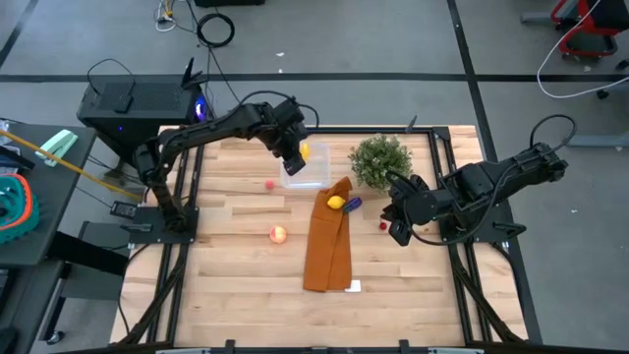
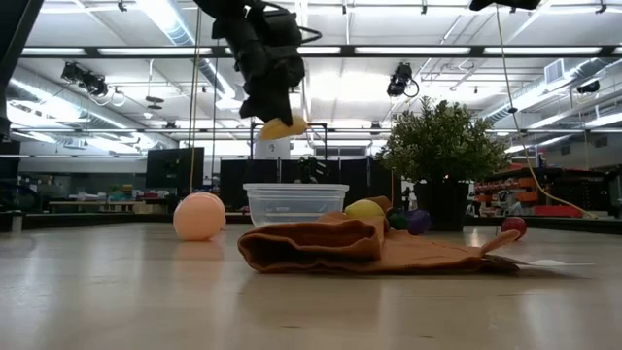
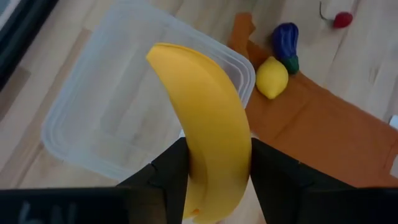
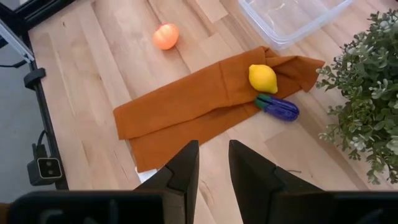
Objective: Pick and placing Produce into tupperware
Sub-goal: Put the yellow banana into the transparent bin
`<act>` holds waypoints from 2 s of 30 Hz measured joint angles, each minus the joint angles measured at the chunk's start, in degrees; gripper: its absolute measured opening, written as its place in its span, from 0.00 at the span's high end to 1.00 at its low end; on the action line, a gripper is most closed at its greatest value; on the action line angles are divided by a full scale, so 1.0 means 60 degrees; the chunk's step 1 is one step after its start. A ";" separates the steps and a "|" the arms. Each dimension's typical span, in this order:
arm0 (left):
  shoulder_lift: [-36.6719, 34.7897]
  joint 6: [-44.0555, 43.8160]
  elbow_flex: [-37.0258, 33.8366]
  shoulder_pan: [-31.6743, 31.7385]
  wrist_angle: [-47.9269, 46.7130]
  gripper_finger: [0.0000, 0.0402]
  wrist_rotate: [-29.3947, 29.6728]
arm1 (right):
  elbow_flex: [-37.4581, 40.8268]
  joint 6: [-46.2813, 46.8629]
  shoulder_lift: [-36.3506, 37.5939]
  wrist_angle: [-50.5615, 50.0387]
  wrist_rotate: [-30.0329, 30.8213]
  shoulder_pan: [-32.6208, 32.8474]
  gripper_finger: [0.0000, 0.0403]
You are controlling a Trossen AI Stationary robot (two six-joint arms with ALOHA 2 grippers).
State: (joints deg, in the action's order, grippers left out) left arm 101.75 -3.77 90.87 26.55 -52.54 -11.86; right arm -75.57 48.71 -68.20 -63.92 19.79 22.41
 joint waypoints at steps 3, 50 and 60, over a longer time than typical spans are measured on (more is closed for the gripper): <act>0.0191 0.0081 -0.0004 -0.0129 0.0002 0.58 -0.0001 | 0.0000 -0.0036 0.0000 0.0031 0.0011 0.0000 0.76; 0.4048 0.1565 0.3694 -0.0427 -0.2610 0.57 0.1275 | 0.0000 0.0219 -0.0346 0.0208 -0.0379 0.0000 0.76; 0.4296 0.0740 0.3690 -0.0707 -0.1986 0.57 0.1268 | 0.0000 0.0215 -0.0346 0.0204 -0.0383 0.0000 0.76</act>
State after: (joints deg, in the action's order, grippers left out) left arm 127.52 0.67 113.01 22.31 -64.46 -4.25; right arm -75.57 50.00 -70.28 -62.70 17.50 22.41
